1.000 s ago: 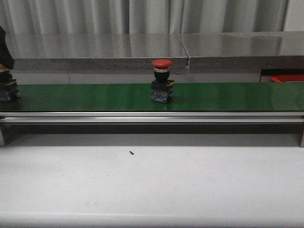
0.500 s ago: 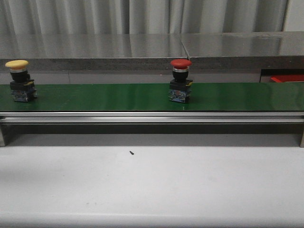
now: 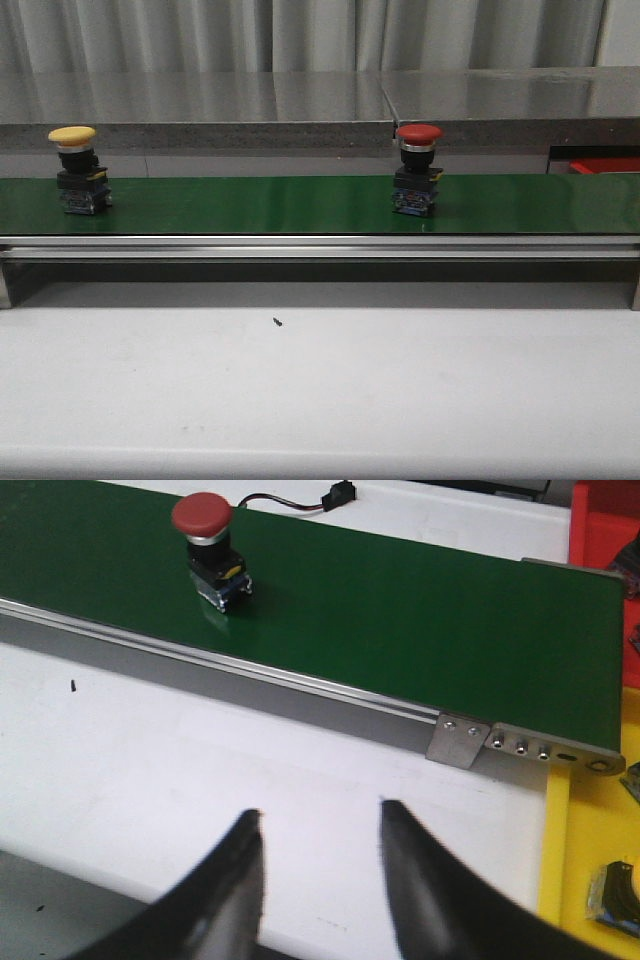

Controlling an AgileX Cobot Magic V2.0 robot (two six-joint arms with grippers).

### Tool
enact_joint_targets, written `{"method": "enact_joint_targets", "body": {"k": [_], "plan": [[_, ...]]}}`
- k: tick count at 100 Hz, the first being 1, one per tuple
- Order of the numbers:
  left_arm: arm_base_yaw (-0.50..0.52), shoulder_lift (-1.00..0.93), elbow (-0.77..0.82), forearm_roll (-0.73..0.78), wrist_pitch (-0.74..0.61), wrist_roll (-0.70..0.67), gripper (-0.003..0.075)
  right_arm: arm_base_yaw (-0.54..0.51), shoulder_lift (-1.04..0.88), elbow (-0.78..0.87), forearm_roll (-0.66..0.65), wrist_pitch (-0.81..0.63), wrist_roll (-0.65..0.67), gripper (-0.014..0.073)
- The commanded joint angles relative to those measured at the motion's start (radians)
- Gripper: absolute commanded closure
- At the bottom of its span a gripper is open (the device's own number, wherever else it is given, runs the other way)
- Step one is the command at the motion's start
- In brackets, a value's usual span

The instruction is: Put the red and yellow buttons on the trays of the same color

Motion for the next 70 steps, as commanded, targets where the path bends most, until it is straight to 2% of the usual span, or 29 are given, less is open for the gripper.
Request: {"method": "enact_joint_targets", "body": {"k": [1, 6, 10, 26, 70], "plan": [[-0.007, -0.053, 0.012, -0.041, -0.064, -0.013, 0.0739, 0.003, 0.001, -0.028, 0.014, -0.041, -0.014, 0.0060], [-0.007, -0.073, 0.030, -0.041, -0.064, -0.013, 0.0739, 0.003, 0.001, -0.028, 0.014, -0.043, -0.014, -0.0015], [-0.007, -0.083, 0.041, -0.039, -0.064, -0.013, 0.0739, 0.003, 0.001, -0.028, 0.014, -0.045, -0.014, -0.0034], [-0.007, -0.077, 0.053, 0.008, -0.064, -0.013, 0.0739, 0.003, 0.072, -0.046, 0.027, -0.065, -0.013, -0.0031], [-0.007, -0.077, 0.068, 0.032, -0.067, -0.013, 0.0739, 0.008, 0.578, -0.326, 0.030, -0.035, -0.016, -0.0031]]}}
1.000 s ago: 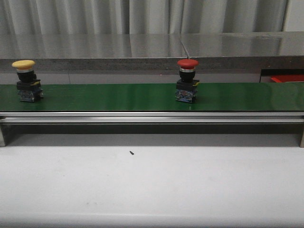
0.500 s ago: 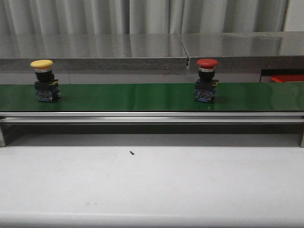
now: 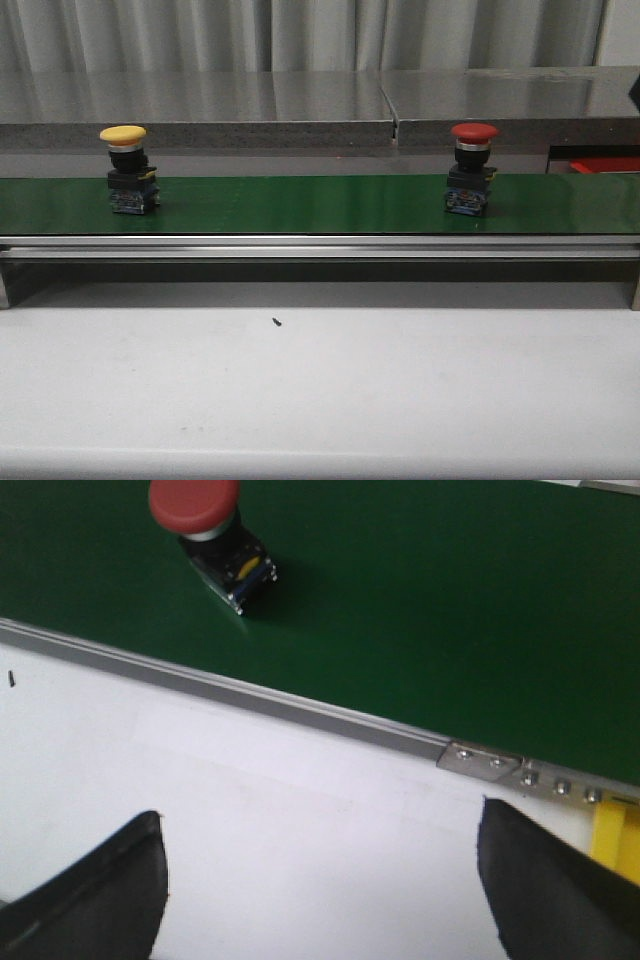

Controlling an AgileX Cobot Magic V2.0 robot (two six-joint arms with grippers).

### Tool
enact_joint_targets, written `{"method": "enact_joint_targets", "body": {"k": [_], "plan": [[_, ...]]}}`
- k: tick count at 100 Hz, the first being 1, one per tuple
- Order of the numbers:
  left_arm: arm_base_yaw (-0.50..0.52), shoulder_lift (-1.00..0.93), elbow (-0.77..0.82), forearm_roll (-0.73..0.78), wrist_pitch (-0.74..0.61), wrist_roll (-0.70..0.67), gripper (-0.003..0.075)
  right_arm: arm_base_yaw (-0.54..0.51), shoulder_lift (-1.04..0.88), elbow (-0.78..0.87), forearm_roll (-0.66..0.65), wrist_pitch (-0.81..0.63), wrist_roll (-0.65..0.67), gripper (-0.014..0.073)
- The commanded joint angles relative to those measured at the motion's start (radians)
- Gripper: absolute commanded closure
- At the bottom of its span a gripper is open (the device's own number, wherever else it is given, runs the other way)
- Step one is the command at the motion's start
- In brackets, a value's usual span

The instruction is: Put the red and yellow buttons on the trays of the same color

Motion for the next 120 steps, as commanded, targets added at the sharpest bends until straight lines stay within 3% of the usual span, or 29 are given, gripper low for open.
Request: {"method": "enact_joint_targets", "body": {"k": [1, 33, 59, 73, 95, 120], "plan": [[-0.007, 0.006, -0.028, -0.012, -0.069, -0.010, 0.0739, 0.004, 0.066, -0.084, 0.024, -0.026, -0.017, -0.0031], [-0.007, 0.006, -0.028, -0.012, -0.069, -0.010, 0.0739, 0.116, 0.307, -0.274, 0.024, -0.039, -0.024, -0.0031], [-0.007, 0.006, -0.028, -0.012, -0.069, -0.010, 0.0739, 0.113, 0.446, -0.398, 0.013, -0.072, -0.023, -0.0020], [-0.007, 0.006, -0.028, -0.012, -0.069, -0.010, 0.0739, 0.112, 0.496, -0.436, -0.039, -0.085, -0.004, 0.0102], [-0.007, 0.006, -0.028, -0.012, -0.069, -0.010, 0.0739, 0.112, 0.523, -0.469, -0.085, -0.015, 0.049, 0.0457], [-0.007, 0.006, -0.028, -0.012, -0.069, -0.010, 0.0739, -0.001, 0.524, -0.689, -0.116, 0.120, 0.113, 0.0477]]}}
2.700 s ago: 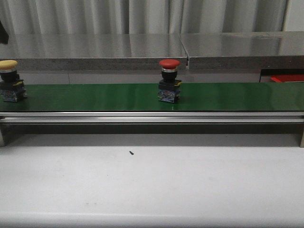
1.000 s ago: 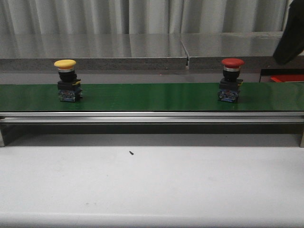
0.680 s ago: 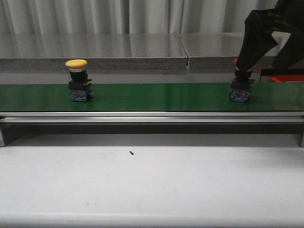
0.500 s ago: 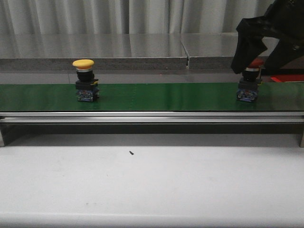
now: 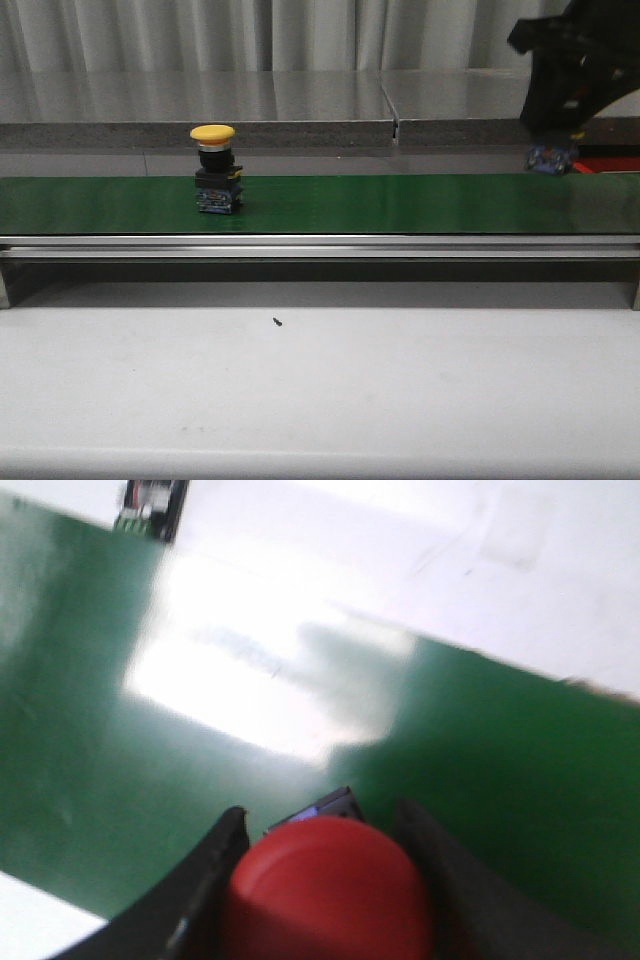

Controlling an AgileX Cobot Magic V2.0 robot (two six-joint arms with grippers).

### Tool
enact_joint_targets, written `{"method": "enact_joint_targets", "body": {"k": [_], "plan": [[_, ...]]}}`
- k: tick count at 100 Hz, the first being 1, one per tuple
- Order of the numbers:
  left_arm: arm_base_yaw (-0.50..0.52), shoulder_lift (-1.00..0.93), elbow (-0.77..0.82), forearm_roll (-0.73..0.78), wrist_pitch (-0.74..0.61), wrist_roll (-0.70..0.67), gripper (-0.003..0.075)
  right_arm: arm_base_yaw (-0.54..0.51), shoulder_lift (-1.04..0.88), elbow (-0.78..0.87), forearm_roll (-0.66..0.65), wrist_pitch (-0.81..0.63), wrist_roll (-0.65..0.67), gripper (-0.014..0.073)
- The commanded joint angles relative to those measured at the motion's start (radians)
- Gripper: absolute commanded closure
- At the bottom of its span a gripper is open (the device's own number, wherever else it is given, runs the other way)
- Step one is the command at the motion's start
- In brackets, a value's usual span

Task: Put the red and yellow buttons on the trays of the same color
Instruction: 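Carry the red-capped button into the red tray and release it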

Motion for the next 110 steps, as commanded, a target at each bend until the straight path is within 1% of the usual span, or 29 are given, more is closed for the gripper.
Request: {"method": "enact_joint_targets", "body": {"k": [1, 22, 32, 43, 59, 84, 110], "plan": [[-0.007, 0.006, -0.028, -0.014, -0.069, -0.010, 0.0739, -0.078, -0.049, -0.116, -0.026, 0.001, 0.032, 0.0477], [-0.007, 0.006, -0.028, -0.014, -0.069, -0.010, 0.0739, -0.300, 0.022, -0.322, -0.042, 0.043, 0.070, 0.0477], [-0.007, 0.006, -0.028, -0.014, -0.069, -0.010, 0.0739, -0.370, 0.088, -0.416, -0.042, 0.051, 0.080, 0.0477], [-0.007, 0.006, -0.028, -0.014, -0.069, -0.010, 0.0739, -0.417, 0.175, -0.521, -0.042, 0.053, 0.083, 0.0477], [-0.007, 0.006, -0.028, -0.014, -0.069, -0.010, 0.0739, -0.442, 0.296, -0.641, -0.042, 0.051, 0.104, 0.0477], [-0.007, 0.006, -0.028, -0.014, -0.069, -0.010, 0.0739, -0.447, 0.434, -0.721, -0.042, 0.010, 0.104, 0.0477], [-0.007, 0.006, -0.028, -0.014, -0.069, -0.010, 0.0739, -0.447, 0.531, -0.788, -0.042, -0.026, 0.104, 0.0477]]}}
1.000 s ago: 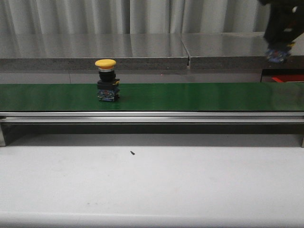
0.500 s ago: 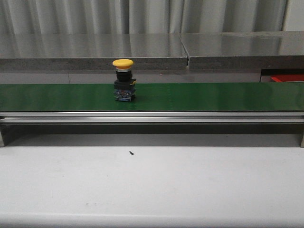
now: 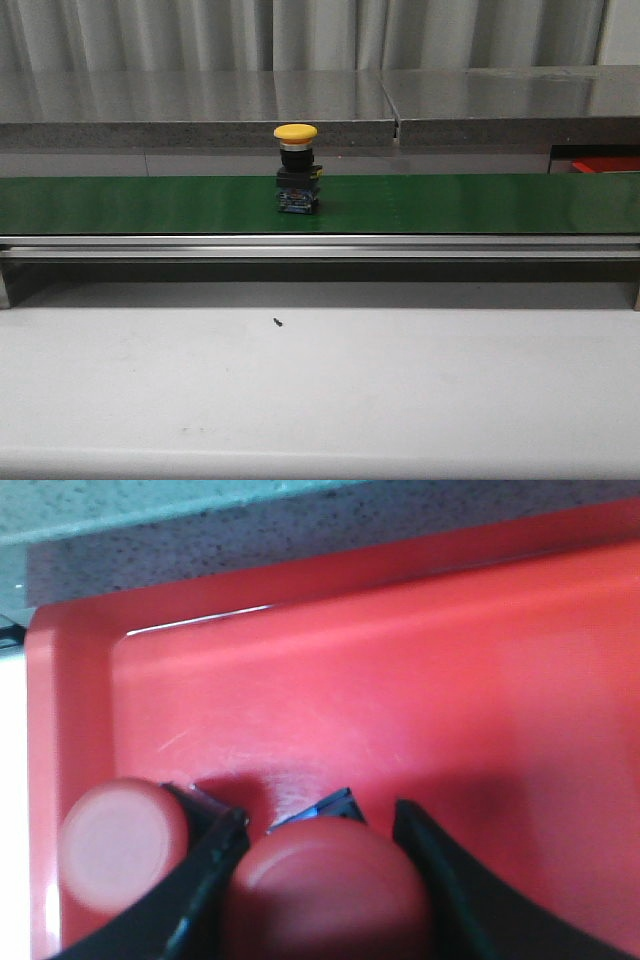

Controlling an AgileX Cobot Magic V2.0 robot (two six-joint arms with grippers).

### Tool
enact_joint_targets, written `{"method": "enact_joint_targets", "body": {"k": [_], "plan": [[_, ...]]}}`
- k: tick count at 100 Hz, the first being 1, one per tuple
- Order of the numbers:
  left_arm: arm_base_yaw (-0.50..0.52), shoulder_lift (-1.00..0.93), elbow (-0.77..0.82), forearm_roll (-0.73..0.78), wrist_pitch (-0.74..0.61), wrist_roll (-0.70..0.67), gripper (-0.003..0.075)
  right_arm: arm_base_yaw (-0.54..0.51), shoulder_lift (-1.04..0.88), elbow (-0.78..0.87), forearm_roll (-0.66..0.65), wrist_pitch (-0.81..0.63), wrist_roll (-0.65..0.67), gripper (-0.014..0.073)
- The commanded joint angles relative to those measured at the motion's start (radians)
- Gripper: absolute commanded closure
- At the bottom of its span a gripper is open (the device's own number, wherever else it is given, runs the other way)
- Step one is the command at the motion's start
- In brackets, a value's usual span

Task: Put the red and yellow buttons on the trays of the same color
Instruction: 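Carry the red-capped button into the red tray and release it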

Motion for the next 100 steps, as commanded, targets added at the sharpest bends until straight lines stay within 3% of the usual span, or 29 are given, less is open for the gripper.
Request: {"method": "enact_joint_targets", "body": {"k": [1, 55, 69, 88, 100], "plan": [[-0.007, 0.006, -0.028, -0.016, -0.069, -0.010, 0.0739, -0.009, -0.048, -0.048, 0.014, -0.071, 0.001, 0.0477], [-0.007, 0.006, -0.028, -0.016, -0.069, -0.010, 0.0739, -0.009, 0.009, -0.051, 0.014, -0.092, 0.001, 0.0451], [-0.007, 0.006, -0.028, -0.016, -0.069, -0.010, 0.0739, -0.009, 0.011, -0.051, 0.014, -0.097, 0.001, 0.0320], [-0.007, 0.006, -0.028, -0.016, -0.069, -0.010, 0.0739, -0.009, 0.009, -0.052, 0.014, -0.122, 0.001, 0.0004], [-0.007, 0.006, -0.028, -0.016, -0.069, -0.010, 0.0739, -0.009, -0.009, -0.052, 0.015, -0.139, 0.001, -0.0056]]}}
